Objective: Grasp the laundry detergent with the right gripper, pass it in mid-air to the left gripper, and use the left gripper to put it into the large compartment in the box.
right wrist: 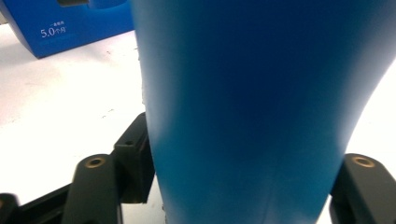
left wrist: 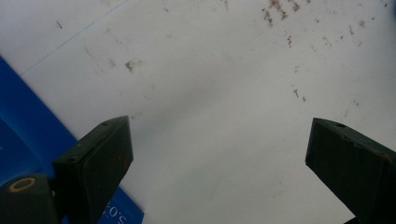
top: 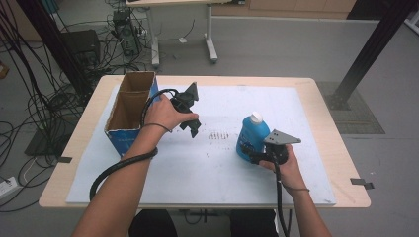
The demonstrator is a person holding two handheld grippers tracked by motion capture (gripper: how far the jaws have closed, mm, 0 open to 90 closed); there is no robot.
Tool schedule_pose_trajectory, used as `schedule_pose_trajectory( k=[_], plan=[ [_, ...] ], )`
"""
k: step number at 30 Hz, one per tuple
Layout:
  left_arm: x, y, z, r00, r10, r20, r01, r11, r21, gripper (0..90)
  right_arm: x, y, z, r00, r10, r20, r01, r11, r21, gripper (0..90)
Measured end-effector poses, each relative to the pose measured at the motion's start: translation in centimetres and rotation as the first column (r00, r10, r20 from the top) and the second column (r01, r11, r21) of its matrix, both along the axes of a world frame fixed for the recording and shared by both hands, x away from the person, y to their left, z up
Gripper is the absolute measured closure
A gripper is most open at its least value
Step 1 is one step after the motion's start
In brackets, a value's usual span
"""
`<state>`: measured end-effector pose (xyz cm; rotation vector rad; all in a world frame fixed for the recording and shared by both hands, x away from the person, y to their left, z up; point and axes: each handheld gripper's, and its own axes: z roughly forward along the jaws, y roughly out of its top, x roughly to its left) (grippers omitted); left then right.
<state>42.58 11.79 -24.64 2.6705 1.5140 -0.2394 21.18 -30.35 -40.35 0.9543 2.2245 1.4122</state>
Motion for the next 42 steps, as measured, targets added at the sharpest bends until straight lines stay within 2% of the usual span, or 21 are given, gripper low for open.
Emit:
schedule_pose_trajectory(
  k=[11,42],
  plan=[
    [-0.05,-0.05,-0.02,1.0,-0.002,0.006,0.002,1.0,-0.002,7.9,-0.22,-0.06,-0.21,0.9998,0.0,0.019,0.0,1.0,-0.002,40.6],
    [-0.11,-0.21,0.1,1.0,-0.001,0.007,0.001,1.0,0.002,7.8,-0.55,0.05,-0.43,0.9995,-0.009,0.032,0.009,1.0,0.001,41.8]
  ],
)
